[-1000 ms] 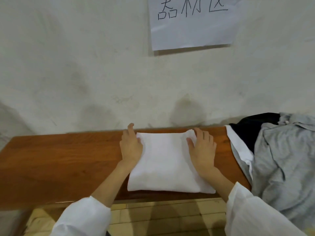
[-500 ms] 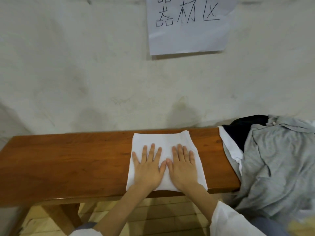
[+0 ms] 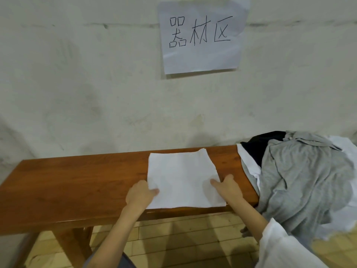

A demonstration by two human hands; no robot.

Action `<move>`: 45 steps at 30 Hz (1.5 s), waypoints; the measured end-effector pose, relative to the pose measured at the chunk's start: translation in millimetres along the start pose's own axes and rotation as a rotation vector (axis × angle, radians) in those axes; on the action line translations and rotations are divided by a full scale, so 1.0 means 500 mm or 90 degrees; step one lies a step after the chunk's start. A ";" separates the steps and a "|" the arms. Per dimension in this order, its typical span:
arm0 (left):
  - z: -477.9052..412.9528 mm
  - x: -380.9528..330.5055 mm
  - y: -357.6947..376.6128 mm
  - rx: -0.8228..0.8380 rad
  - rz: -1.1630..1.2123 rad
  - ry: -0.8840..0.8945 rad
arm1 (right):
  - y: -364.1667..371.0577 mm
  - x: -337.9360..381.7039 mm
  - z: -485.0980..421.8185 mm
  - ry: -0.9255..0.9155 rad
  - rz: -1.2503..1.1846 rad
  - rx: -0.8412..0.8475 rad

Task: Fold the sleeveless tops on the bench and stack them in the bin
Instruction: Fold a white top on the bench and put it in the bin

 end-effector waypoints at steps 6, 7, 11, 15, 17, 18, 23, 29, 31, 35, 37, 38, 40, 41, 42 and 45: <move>-0.017 -0.002 -0.010 0.026 0.207 0.008 | 0.001 0.038 0.005 -0.041 -0.003 -0.030; -0.013 -0.003 -0.009 0.040 0.289 0.002 | -0.002 0.047 0.012 -0.054 -0.022 -0.043; 0.000 -0.025 -0.011 0.211 0.533 -0.028 | -0.010 0.052 0.026 -0.069 -0.119 -0.031; 0.011 -0.070 -0.036 0.370 0.560 -0.059 | -0.009 0.035 0.031 -0.077 -0.280 0.077; 0.023 -0.110 -0.054 0.386 0.560 -0.048 | -0.019 0.009 0.044 -0.037 -0.382 0.109; 0.032 -0.136 -0.059 0.389 0.559 -0.036 | -0.028 -0.008 0.048 -0.016 -0.439 0.119; 0.127 -0.300 -0.006 0.439 0.528 0.054 | -0.169 -0.143 0.097 0.032 -0.562 0.000; 0.328 -0.495 0.208 0.571 0.405 0.158 | -0.337 -0.417 0.216 0.066 -0.553 -0.182; 0.412 -0.551 0.310 0.616 0.313 0.195 | -0.377 -0.529 0.274 0.093 -0.558 -0.240; 0.585 -0.630 0.541 0.670 0.067 0.308 | -0.392 -0.770 0.382 0.180 -0.552 -0.321; 0.664 -0.644 0.661 0.705 -0.050 0.351 | -0.372 -0.887 0.423 0.228 -0.538 -0.339; 0.699 -0.646 0.715 0.712 -0.107 0.372 | -0.353 -0.940 0.440 0.256 -0.538 -0.345; 0.764 -0.636 0.833 0.720 -0.236 0.408 | -0.303 -1.047 0.471 0.320 -0.552 -0.351; 0.787 -0.622 0.884 0.722 -0.294 0.415 | -0.275 -1.089 0.484 0.353 -0.559 -0.343; 0.804 -0.604 0.931 0.730 -0.341 0.411 | -0.245 -1.122 0.495 0.381 -0.560 -0.325; 0.836 -0.524 1.073 0.769 -0.470 0.384 | -0.144 -1.220 0.510 0.443 -0.543 -0.259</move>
Point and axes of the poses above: each hand's wrist, its own z-axis away from the middle knuckle, its own y-axis out of the palm, x = y × z, the point moved 9 cm from there along -z, towards the middle knuckle, and after that the axes turned 12 degrees about z, right-handed, at the moved point
